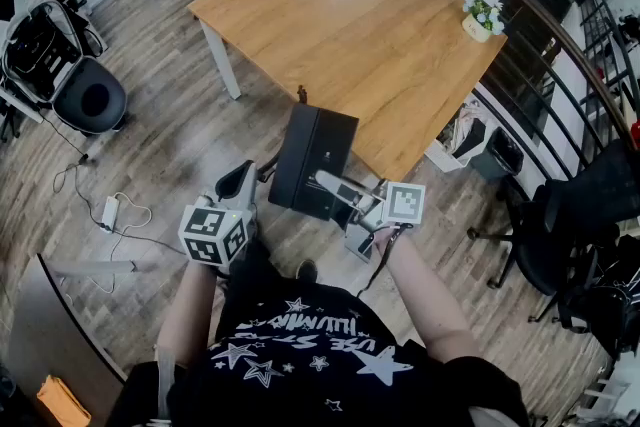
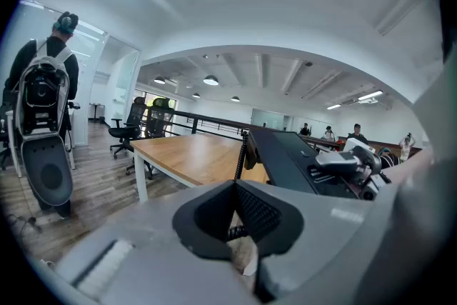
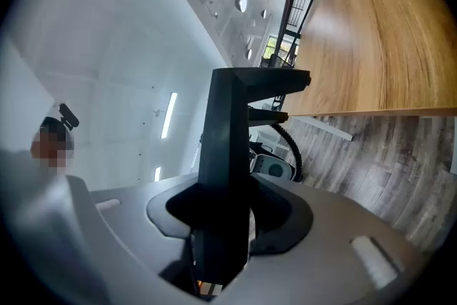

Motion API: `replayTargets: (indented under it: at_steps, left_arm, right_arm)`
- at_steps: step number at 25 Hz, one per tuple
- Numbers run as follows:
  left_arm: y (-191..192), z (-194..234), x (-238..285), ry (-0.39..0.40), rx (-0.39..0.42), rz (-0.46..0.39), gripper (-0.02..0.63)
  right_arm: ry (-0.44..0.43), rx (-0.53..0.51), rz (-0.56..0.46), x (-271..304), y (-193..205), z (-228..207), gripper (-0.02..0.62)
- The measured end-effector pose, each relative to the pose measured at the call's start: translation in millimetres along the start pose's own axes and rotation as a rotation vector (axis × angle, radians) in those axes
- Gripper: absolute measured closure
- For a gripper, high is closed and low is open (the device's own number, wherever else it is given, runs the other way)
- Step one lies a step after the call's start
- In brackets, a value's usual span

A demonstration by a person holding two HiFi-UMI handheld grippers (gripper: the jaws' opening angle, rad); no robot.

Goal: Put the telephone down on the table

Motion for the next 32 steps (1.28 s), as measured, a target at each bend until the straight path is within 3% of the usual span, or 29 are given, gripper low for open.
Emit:
replayTargets:
  at_steps: [11, 21, 32]
  left_arm:
    - [-1.2, 6.6, -24.5, -0.028, -0.009, -0.019, 0.604]
    - [1.3, 33.8, -26.4, -0.042, -0.029, -0.021, 0.604]
    - [-35.1, 110.4, 29.1, -0.013, -0.033, -0.019, 0.604]
  right_arm:
    - [-0.048, -0.012, 0.044, 20.8, 17.2, 18.5, 0.423]
    - [-0.039, -0.025, 0.068, 53.0, 18.8, 8.6, 0.422]
    - [-0.024, -0.008, 0.012, 126.1, -32.4, -19.2, 0.422]
Point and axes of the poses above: the fingertips, and each gripper's own axes: x forward along the fingers, z to its left, y out of its underside, the point moved 6 cm from there along -x, backward along the fingers, and after that the axes turned 5 degrees about -y, right-handed, at the moved point
